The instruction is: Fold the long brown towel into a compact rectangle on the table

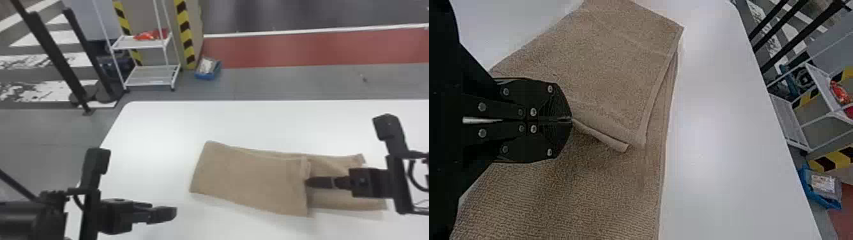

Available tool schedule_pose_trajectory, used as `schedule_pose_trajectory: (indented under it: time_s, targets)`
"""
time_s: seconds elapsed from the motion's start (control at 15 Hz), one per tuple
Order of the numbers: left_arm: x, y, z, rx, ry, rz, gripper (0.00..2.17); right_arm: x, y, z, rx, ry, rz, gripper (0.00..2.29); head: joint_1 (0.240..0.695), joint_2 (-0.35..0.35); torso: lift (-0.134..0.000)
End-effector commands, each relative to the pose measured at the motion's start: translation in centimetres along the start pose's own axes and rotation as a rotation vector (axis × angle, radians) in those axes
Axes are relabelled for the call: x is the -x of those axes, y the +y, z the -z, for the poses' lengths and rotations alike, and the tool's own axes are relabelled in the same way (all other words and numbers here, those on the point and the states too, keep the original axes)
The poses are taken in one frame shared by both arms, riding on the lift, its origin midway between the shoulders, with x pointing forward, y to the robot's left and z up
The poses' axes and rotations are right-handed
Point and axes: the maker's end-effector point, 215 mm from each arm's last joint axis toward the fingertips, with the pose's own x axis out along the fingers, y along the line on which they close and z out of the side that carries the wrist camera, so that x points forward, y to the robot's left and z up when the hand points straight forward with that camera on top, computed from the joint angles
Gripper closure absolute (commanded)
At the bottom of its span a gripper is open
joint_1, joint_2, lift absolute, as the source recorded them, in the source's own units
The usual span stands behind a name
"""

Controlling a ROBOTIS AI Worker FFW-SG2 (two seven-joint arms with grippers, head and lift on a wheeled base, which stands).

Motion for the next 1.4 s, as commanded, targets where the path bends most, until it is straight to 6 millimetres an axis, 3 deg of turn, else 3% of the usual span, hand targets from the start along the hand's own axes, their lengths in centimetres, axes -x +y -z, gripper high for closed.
schedule_pose_trajectory:
  time_s: [0.0, 0.2, 0.53, 0.6, 0.73, 0.8, 0.87, 1.07, 1.2, 1.33]
  targets:
    - [0.0, 0.1, 0.2, 0.005, 0.005, -0.001, 0.07, 0.4, -0.4, -0.1, -0.013, -0.01, 0.002, 1.35, 0.695, 0.159, -0.124]
    - [0.0, 0.0, 0.1, 0.005, 0.003, 0.002, 0.07, 3.2, -0.9, -2.9, -0.023, -0.102, -0.008, 1.35, 0.695, 0.147, -0.124]
    - [-0.1, -0.1, -0.1, -0.001, 0.003, 0.004, 0.07, 3.0, -2.0, -1.7, -0.047, -0.083, 0.009, 1.35, 0.695, 0.107, -0.124]
    - [-0.1, -0.2, -0.2, -0.003, 0.001, 0.005, 0.07, 3.5, -2.0, -2.6, -0.05, -0.107, 0.002, 1.35, 0.695, 0.106, -0.124]
    - [0.0, -0.3, -0.5, -0.005, -0.005, 0.006, 0.07, 6.6, -0.9, -6.0, -0.026, -0.212, -0.029, 1.35, 0.695, 0.104, -0.124]
    - [0.1, -0.3, -0.5, -0.006, -0.006, 0.007, 0.07, 7.9, -2.0, -6.6, -0.038, -0.241, -0.011, 1.35, 0.695, 0.101, -0.124]
    - [0.2, -0.3, -0.5, -0.001, -0.009, 0.011, 0.07, 8.7, -3.1, -6.5, -0.061, -0.256, 0.0, 1.35, 0.695, 0.096, -0.124]
    - [0.0, -0.5, -0.7, -0.003, -0.01, 0.015, 0.07, 6.2, -5.2, -3.0, -0.133, -0.168, 0.009, 1.35, 0.695, 0.046, -0.124]
    - [0.0, -0.7, -0.8, -0.004, -0.014, 0.018, 0.07, 5.9, -5.3, -3.5, -0.143, -0.166, 0.003, 1.35, 0.695, 0.038, -0.124]
    - [0.1, -0.5, -0.9, -0.003, -0.018, 0.014, 0.07, 8.6, -5.3, -5.4, -0.13, -0.244, 0.0, 1.35, 0.695, 0.036, -0.124]
